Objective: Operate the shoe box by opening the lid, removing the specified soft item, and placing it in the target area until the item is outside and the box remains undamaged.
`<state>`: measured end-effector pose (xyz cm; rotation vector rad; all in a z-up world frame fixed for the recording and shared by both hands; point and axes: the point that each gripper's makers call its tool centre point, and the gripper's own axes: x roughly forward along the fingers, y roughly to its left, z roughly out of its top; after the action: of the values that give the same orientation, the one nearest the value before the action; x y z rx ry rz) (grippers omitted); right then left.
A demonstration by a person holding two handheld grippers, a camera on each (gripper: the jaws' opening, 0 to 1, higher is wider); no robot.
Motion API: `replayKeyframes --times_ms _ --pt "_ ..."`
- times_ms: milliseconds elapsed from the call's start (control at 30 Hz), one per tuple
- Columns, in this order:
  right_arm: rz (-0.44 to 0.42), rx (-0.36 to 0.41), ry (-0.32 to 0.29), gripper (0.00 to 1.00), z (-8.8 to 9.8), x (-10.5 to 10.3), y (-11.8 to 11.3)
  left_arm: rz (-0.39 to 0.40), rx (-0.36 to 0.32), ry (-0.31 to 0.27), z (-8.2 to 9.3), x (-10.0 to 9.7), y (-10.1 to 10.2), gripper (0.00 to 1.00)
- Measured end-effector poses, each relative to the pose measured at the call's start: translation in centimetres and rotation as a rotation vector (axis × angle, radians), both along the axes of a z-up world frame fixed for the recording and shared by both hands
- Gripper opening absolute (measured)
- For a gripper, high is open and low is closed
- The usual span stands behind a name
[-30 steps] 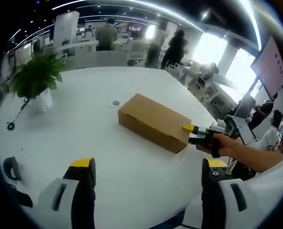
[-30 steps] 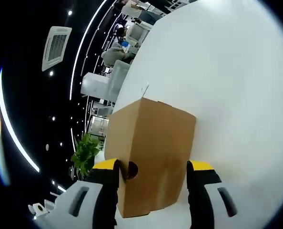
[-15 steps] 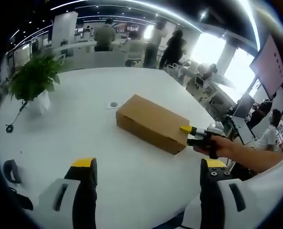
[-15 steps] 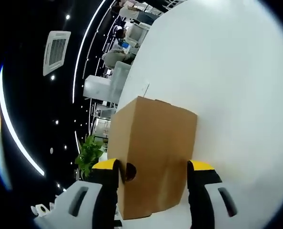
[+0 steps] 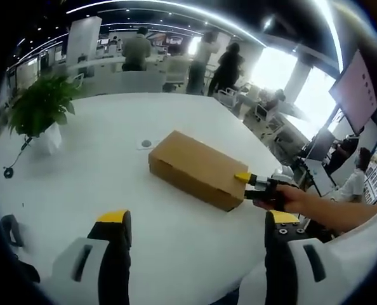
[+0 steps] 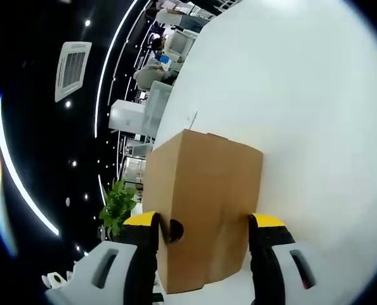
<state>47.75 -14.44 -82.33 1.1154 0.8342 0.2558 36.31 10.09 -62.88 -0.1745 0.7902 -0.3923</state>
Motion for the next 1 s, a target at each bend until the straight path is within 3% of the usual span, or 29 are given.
replayKeyframes --times_ms 367,800,1000 --pt "-0.02 -0.04 0.013 0.52 0.4 -0.2 -0.1 -0.037 -0.017 0.002 -0.1 0.3 -0.7 0.86" --pt "-0.047 -0.058 0.055 0.43 0.9 -0.4 -0.5 -0.022 -0.015 0.004 -0.3 0.6 0.7 0.86" --pt "-0.053 -0.042 0.067 0.37 1.2 -0.5 -0.7 -0.002 -0.047 -0.009 0.5 1.1 0.8 0.86"
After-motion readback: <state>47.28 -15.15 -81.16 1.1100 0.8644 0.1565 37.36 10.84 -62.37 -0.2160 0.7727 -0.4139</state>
